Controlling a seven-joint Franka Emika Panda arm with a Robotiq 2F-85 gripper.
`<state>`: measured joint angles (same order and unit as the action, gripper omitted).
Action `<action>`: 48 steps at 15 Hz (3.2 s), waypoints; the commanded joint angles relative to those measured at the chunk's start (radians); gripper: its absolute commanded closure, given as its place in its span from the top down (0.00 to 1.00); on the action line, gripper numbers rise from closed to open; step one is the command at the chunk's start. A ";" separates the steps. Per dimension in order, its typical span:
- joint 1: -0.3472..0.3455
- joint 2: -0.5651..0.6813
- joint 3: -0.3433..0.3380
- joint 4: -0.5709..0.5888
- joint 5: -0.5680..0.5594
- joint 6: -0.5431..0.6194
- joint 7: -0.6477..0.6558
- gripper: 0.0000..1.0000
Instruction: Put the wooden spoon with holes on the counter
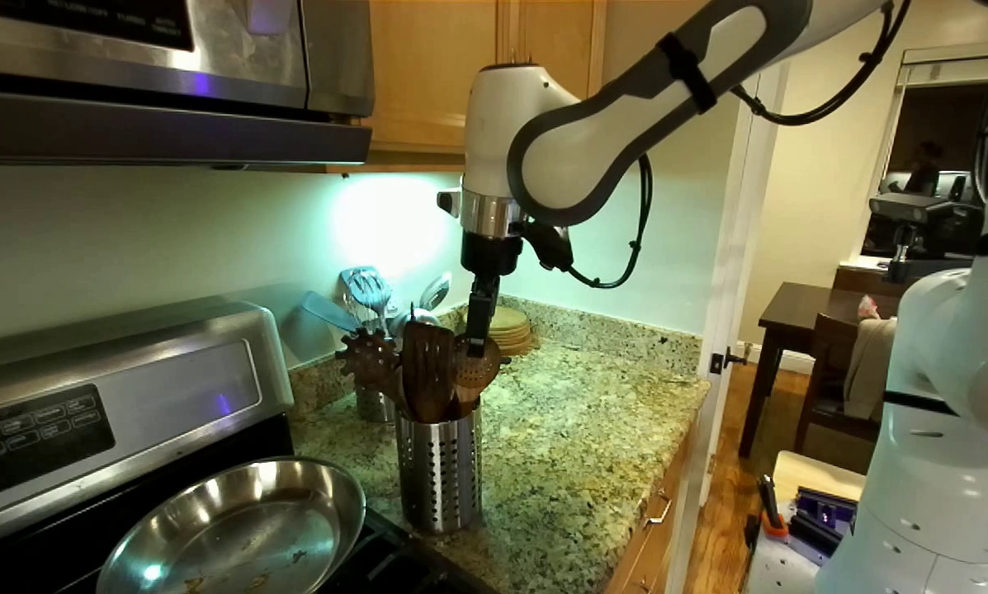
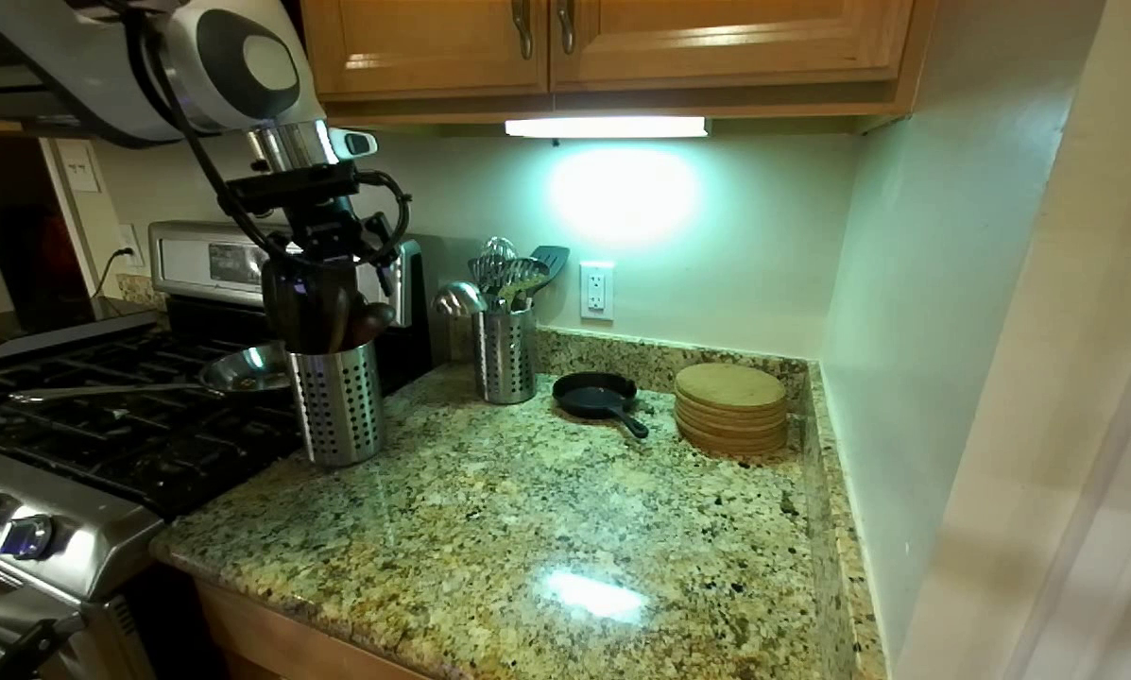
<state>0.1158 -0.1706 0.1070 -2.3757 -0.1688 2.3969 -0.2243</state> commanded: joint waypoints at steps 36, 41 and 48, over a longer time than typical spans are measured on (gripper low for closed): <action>0.019 -0.324 0.005 0.158 -0.064 -0.235 -0.125 0.08; -0.009 -0.399 0.015 0.210 -0.159 -0.280 -0.101 0.08; -0.040 -0.418 -0.062 0.223 -0.143 -0.380 -0.105 0.08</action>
<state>0.0857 -0.5816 0.0842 -2.1432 -0.3171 2.0567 -0.3414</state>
